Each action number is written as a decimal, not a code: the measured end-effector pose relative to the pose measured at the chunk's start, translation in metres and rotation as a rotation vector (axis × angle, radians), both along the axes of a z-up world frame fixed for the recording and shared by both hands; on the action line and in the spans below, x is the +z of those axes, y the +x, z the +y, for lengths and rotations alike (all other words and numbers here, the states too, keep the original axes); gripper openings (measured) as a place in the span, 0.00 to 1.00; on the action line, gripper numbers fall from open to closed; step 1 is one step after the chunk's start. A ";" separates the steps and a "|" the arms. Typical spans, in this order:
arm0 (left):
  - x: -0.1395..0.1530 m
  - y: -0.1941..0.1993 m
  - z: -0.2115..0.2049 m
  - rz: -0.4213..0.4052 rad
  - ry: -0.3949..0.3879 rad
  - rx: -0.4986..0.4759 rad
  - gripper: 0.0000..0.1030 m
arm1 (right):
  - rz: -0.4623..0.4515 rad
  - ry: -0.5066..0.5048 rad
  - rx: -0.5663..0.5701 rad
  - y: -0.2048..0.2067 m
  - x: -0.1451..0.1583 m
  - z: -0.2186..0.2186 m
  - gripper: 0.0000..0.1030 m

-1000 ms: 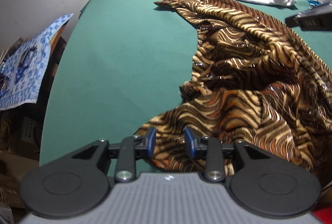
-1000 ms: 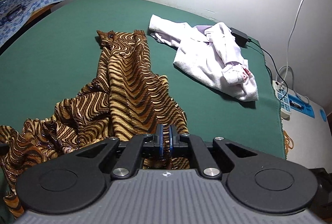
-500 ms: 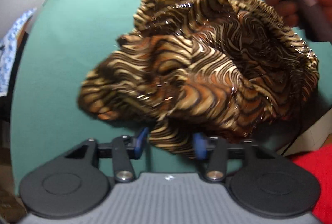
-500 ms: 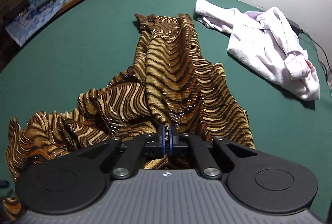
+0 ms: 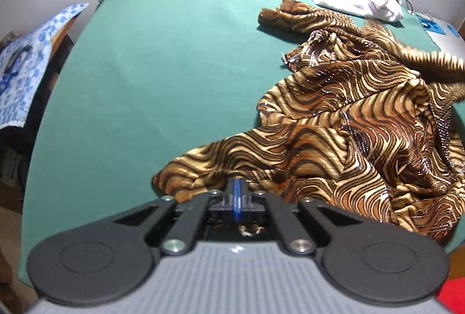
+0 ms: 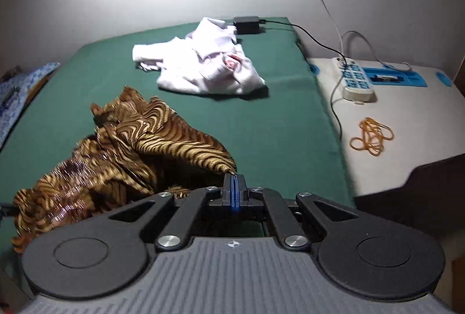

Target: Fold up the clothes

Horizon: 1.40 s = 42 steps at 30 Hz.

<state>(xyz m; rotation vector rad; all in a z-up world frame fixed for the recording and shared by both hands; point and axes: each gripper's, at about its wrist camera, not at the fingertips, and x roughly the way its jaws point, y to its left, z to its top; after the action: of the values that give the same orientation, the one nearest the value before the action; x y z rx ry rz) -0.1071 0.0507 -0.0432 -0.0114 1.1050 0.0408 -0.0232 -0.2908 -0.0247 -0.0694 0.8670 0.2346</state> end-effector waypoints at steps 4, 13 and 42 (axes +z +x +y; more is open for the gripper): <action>-0.003 -0.007 0.004 0.030 -0.018 -0.042 0.10 | -0.067 -0.049 0.097 -0.005 0.001 0.032 0.15; -0.015 -0.036 -0.004 0.090 -0.069 -0.096 0.58 | 0.078 0.117 0.512 0.046 -0.027 0.170 0.46; -0.015 0.003 -0.004 0.033 -0.152 -0.101 0.14 | -0.225 -0.060 -0.129 0.090 0.029 0.041 0.03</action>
<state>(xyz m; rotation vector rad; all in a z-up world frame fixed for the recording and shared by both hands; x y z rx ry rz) -0.1041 0.0470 -0.0578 -0.0916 1.1380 -0.1343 0.0665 -0.2496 0.0040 -0.0930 0.6520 0.0775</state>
